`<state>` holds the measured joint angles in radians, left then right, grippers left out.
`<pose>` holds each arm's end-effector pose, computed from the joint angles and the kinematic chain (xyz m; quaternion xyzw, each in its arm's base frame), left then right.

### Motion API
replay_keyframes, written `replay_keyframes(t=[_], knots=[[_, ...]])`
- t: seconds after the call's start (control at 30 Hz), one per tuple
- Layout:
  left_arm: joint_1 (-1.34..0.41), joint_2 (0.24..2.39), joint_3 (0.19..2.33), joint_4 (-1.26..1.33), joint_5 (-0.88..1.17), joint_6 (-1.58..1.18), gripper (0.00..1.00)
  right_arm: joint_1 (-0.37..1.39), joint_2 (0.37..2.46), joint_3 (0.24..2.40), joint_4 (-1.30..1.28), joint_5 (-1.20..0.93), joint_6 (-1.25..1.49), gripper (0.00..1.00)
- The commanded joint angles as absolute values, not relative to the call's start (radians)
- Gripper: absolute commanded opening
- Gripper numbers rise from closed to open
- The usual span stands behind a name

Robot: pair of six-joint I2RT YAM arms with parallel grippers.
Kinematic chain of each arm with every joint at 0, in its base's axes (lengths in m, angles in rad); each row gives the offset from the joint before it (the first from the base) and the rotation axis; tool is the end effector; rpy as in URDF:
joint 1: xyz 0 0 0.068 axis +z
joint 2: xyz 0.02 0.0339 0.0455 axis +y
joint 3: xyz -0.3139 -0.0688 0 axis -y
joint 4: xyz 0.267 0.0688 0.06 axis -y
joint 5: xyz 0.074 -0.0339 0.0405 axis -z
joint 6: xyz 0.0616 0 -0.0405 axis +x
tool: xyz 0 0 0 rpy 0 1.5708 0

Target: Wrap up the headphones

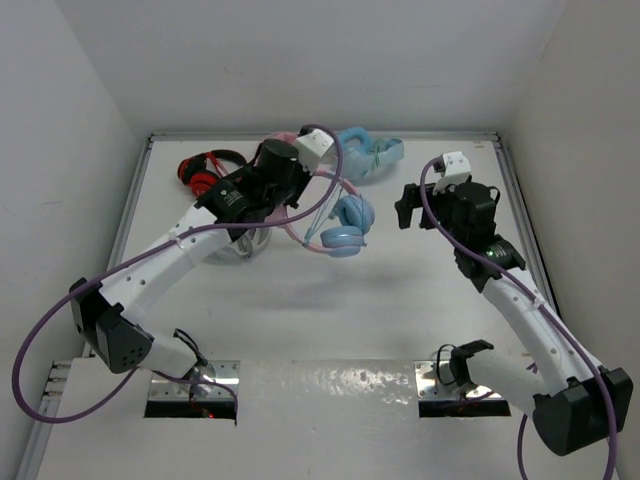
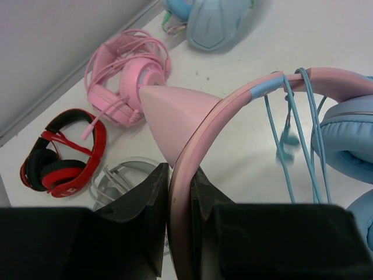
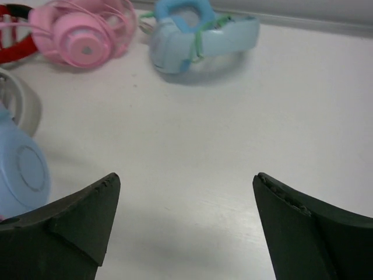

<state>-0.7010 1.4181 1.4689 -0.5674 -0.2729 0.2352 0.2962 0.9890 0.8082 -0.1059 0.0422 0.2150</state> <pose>0.2795 -0.2142 0.4314 0.3253 0.7950 -0.0006 0.5120 0.2408 0.0708 0.3484 -0.0199 0.8005 0.1350 0.5835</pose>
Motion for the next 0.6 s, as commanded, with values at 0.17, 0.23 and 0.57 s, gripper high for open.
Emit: replay_keyframes(t=[0.17, 0.23, 0.57], knots=[[-0.699, 1.434, 1.445, -0.382, -0.339, 0.209, 0.0, 0.305, 0.983, 0.963, -0.278, -0.081, 0.181, 0.24], [-0.699, 1.439, 1.422, -0.371, -0.344, 0.206, 0.0, 0.349, 0.98, 0.992, -0.258, -0.123, 0.183, 0.54], [-0.699, 1.462, 1.411, -0.35, -0.319, 0.183, 0.0, 0.476, 1.124, 1.057, -0.244, -0.19, 0.144, 0.99]])
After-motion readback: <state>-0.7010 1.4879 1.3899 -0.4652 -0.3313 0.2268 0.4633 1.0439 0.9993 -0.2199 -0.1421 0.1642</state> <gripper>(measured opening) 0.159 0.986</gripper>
